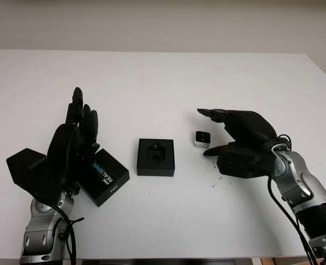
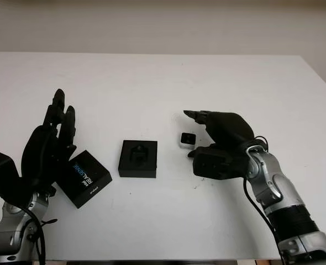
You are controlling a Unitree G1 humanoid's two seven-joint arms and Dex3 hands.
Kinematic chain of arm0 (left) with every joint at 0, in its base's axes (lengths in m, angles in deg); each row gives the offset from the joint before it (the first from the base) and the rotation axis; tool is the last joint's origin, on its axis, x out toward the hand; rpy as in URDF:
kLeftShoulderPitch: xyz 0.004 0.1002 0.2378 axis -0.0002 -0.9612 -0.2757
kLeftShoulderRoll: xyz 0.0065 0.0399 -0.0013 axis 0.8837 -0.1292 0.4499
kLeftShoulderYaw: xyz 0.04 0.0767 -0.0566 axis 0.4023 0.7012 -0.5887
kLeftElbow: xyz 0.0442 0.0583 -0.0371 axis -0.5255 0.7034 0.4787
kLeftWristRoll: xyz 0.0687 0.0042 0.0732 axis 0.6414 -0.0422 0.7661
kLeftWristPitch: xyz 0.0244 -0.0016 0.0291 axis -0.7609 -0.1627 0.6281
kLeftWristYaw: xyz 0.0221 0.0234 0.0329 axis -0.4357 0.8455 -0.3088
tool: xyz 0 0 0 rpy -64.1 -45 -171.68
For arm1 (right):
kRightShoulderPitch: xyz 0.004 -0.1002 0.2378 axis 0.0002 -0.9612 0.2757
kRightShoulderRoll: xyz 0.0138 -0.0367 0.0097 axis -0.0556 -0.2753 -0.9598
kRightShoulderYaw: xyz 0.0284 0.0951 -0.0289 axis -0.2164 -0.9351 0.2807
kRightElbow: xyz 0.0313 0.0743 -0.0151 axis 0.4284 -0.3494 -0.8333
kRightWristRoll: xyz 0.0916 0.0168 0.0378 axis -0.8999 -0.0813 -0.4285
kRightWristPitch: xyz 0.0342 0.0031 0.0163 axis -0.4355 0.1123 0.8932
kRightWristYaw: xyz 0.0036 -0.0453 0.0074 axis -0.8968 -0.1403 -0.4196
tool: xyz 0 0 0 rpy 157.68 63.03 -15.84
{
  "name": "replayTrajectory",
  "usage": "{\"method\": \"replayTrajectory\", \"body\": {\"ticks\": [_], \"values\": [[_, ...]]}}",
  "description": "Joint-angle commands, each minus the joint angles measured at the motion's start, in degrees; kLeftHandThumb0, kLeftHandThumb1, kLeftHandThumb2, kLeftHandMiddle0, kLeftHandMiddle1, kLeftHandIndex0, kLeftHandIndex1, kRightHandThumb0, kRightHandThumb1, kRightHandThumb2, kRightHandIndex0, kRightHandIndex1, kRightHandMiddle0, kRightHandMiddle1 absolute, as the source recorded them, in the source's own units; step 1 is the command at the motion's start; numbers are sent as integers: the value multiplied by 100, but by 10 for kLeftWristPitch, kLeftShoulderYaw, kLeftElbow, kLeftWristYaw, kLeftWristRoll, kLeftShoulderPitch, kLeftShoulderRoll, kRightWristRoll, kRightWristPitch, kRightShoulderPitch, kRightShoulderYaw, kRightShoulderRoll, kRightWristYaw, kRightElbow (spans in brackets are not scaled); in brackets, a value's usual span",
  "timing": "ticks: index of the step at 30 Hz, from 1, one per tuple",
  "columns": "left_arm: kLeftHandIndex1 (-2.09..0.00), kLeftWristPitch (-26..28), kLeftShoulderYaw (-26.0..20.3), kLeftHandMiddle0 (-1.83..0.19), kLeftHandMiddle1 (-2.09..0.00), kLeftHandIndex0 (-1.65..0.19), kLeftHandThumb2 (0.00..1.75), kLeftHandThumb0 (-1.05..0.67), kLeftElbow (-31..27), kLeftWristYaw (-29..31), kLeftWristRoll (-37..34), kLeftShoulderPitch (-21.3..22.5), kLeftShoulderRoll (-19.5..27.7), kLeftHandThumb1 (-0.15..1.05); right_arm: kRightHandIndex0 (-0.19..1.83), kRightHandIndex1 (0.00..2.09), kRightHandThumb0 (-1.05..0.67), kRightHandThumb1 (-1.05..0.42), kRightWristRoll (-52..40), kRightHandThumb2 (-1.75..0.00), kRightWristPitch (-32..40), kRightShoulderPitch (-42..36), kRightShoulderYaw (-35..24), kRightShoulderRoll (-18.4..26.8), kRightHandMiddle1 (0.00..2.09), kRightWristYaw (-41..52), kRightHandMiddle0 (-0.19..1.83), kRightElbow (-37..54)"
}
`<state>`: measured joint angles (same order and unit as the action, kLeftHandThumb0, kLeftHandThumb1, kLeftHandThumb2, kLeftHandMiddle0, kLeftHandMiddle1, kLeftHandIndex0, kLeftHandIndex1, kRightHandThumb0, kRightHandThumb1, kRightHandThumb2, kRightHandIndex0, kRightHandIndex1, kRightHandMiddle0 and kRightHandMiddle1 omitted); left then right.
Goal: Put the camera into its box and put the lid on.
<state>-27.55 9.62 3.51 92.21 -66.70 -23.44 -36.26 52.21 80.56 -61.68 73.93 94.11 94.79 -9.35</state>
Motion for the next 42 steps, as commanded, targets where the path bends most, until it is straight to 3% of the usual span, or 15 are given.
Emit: {"method": "replayTrajectory", "body": {"ticks": [1, 21, 32, 33, 35, 36, 42], "values": [[0, 2, 1, 19, 0, 19, 60, -71, -11, -2, 3, -1, 1, 105, 41, 13, -69, -82, 0, -5, -1, 13, 2, 2, 11, 1, 40, -3], [0, -8, 11, 19, 0, 19, 62, -70, -6, 4, 40, -5, 10, 105, 42, 11, -61, -83, -28, -6, -35, 20, 7, -9, 11, 5, 45, -50], [0, -13, 8, 19, -1, 19, 55, -72, -14, -7, 55, -12, 6, 105, 58, 21, -60, -86, -25, -6, -21, 11, 16, -25, 21, -7, 60, -50], [0, -15, 8, 19, -1, 19, 54, -72, -15, -7, 56, -13, 6, 105, 55, 30, -59, -86, -23, -6, -22, 11, 18, -25, 27, -11, 58, -51], [0, -17, 9, 19, -1, 19, 55, -72, -17, -7, 57, -15, 8, 105, 34, 77, -58, -86, -20, -5, -24, 10, 20, -25, 55, -19, 48, -53], [0, -17, 9, 19, -1, 19, 55, -72, -17, -7, 58, -15, 8, 105, 28, 90, -58, -86, -18, -5, -24, 10, 22, -24, 63, -23, 44, -53], [0, -26, 9, 19, -2, 19, 55, -71, -10, -2, 58, -17, 10, 105, 23, 113, -56, -86, 3, -5, -29, 7, 31, -15, 77, -43, 44, -54]]}}
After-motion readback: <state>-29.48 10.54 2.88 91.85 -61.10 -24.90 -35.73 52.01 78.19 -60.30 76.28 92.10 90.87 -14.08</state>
